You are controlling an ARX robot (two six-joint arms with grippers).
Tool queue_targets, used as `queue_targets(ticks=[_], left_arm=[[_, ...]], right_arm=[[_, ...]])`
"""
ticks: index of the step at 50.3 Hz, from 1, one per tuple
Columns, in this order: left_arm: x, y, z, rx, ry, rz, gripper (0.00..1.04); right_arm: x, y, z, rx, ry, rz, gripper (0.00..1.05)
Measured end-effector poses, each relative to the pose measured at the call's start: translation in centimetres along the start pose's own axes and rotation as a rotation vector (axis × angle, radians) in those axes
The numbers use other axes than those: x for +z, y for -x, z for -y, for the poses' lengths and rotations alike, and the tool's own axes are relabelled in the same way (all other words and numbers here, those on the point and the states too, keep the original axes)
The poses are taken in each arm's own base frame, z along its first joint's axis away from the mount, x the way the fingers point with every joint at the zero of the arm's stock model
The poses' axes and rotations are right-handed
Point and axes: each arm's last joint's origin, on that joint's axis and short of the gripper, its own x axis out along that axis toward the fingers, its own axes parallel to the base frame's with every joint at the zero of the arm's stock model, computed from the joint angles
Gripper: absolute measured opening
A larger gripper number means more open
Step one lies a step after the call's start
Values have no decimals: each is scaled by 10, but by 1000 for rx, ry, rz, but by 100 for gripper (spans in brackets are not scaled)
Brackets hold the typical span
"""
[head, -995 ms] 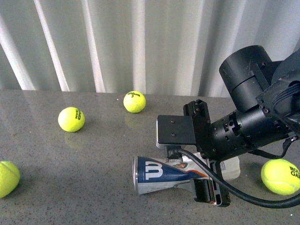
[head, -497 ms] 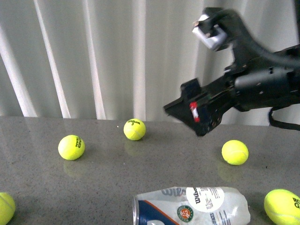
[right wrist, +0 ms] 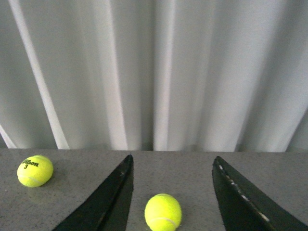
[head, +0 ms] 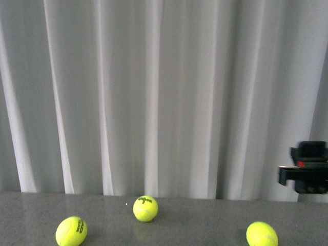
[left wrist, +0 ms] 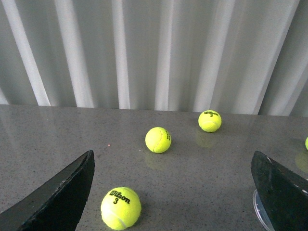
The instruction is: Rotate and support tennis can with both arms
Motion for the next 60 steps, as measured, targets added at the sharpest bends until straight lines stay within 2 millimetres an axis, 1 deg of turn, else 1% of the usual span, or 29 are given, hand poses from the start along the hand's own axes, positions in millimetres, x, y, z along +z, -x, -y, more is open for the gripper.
queue_targets(ticks=[3, 6, 8, 9, 11, 20, 30, 32, 36, 39, 60], left_arm=[[0, 0, 0, -2, 0, 0, 98], [0, 0, 0, -1, 0, 0, 98], [0, 0, 0, 0, 0, 0, 98], [0, 0, 0, 0, 0, 0, 98], [0, 0, 0, 0, 0, 0, 98], [0, 0, 0, -2, 0, 0, 98], [0, 0, 0, -1, 0, 0, 98], [0, 0, 0, -1, 0, 0, 98], [0, 0, 0, -1, 0, 0, 98], [0, 0, 0, -1, 0, 0, 98], [0, 0, 0, -1, 0, 0, 98]], right_arm=[[-5, 20, 12, -11, 0, 1, 32], [-12, 34, 18, -2, 3, -17, 20], [-15, 44, 22, 4, 4, -23, 9], [-16, 48, 23, 9, 4, -23, 6], [-16, 53, 24, 11, 9, -20, 3], [-22, 81, 37, -7, 6, -17, 3], [-27, 100, 42, 6, 5, -4, 3], [-30, 104, 46, 23, 5, -4, 3], [-36, 112, 52, 1, 5, -28, 3], [-36, 119, 54, -5, 5, -24, 3], [-33, 144, 53, 0, 5, -13, 3]])
